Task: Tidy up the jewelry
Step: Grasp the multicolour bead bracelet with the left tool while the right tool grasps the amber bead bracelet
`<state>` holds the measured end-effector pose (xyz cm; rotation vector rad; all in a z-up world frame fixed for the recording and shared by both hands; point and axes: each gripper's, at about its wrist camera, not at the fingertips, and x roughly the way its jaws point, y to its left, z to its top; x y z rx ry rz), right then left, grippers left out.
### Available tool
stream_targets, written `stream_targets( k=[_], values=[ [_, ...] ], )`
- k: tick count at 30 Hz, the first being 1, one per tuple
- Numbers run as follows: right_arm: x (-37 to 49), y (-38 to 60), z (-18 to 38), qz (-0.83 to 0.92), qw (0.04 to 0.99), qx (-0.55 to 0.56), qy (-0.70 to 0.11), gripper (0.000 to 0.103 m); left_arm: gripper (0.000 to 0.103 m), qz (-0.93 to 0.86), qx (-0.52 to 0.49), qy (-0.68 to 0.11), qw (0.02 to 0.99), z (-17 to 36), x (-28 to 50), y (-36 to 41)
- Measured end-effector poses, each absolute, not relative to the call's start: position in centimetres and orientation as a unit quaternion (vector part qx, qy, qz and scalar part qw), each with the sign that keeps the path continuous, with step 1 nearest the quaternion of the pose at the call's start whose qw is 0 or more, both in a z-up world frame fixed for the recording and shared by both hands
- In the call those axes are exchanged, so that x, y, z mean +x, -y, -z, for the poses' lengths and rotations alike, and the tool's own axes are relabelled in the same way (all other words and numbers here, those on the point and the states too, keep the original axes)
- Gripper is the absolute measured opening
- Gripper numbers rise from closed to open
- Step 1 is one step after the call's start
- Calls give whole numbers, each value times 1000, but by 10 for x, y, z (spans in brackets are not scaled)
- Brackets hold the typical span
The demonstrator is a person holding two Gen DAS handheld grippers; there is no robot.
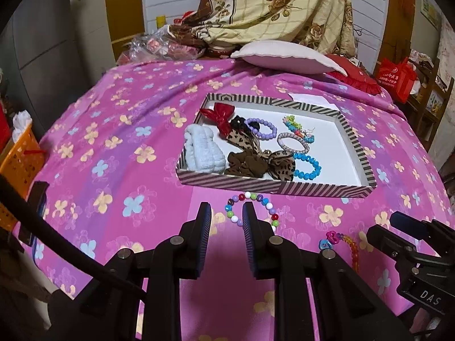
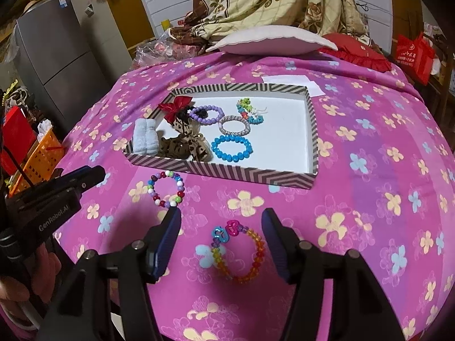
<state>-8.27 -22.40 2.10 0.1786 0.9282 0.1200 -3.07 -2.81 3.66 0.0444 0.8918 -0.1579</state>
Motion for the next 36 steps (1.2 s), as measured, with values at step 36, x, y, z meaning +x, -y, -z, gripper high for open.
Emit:
stream_targets(
  k=[36],
  values=[
    [-71, 229, 60, -58, 879, -35, -471, 32, 52, 40, -21, -529, 847, 50, 45, 25]
  ],
)
